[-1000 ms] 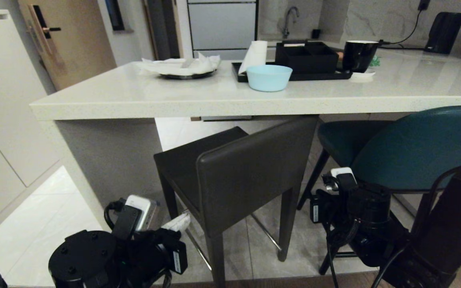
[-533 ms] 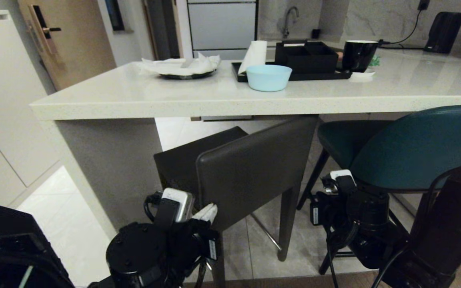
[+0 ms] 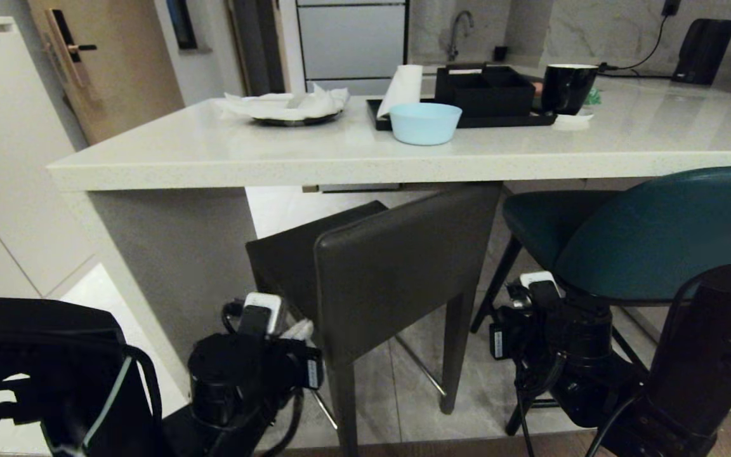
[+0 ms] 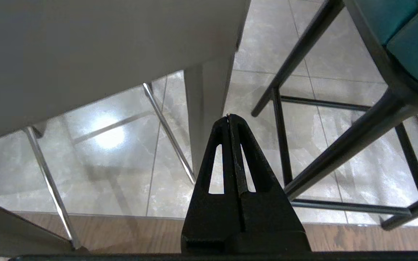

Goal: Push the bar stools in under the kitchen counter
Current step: Push the gray chair back under the dining table

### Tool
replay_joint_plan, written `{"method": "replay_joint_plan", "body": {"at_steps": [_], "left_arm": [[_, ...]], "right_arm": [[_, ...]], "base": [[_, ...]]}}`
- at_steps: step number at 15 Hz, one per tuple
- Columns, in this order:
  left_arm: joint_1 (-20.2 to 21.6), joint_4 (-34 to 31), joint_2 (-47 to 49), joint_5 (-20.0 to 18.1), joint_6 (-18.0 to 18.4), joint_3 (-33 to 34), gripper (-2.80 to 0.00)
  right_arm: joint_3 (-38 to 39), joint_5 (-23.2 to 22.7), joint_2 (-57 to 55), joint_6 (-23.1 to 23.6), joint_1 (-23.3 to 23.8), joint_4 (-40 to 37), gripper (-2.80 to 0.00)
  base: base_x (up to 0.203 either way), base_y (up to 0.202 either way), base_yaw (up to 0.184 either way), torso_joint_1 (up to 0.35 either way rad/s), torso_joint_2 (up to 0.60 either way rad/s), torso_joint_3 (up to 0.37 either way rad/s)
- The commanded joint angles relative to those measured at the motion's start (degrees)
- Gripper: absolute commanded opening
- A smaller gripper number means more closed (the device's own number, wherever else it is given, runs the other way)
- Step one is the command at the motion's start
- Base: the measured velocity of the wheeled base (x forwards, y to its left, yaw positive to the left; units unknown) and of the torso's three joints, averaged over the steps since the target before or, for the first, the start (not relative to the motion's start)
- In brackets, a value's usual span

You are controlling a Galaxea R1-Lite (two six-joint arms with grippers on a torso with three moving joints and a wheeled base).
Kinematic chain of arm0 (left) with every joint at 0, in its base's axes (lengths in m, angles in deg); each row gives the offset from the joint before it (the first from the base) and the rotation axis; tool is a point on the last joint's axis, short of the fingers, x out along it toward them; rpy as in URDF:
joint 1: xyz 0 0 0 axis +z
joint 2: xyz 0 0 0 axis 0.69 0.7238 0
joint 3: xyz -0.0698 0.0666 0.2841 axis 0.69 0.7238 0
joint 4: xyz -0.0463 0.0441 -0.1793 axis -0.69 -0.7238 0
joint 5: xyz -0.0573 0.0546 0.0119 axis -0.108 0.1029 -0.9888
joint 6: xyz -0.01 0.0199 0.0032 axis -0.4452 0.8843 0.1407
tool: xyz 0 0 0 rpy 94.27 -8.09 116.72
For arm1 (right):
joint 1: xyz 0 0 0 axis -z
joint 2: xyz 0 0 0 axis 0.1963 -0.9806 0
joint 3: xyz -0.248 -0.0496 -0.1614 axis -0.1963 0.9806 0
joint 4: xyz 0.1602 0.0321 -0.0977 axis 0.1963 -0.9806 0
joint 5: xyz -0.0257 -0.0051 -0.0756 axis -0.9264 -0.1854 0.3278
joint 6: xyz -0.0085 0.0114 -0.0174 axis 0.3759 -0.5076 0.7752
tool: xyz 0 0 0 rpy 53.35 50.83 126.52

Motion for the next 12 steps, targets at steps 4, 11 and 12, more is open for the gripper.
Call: {"method": "replay_joint_plan", "body": {"at_steps": [4, 11, 12], "left_arm": [[8.03, 0.58, 3.53, 0.01, -1.01, 0.14, -2.80], [-7.00, 0.58, -8.44, -3.94, -4.34, 9.83, -2.80], [-8.88, 0.58, -8.79, -3.98, -4.54, 9.07, -2.80]], "right_arm": [[0.17, 0.12, -0.35, 0.02, -0.01, 0.63, -2.80], [0.00, 0.12, -0.78, -0.33, -0.01, 0.63, -2.80], [0.08, 0.12, -0.61, -0.33, -0.01, 0.63, -2.80]], "base": [[0.000, 0.000, 0.000, 0.000, 0.00, 0.000], [0.000, 0.000, 0.000, 0.000, 0.00, 0.000], [0.000, 0.000, 0.000, 0.000, 0.00, 0.000]]}}
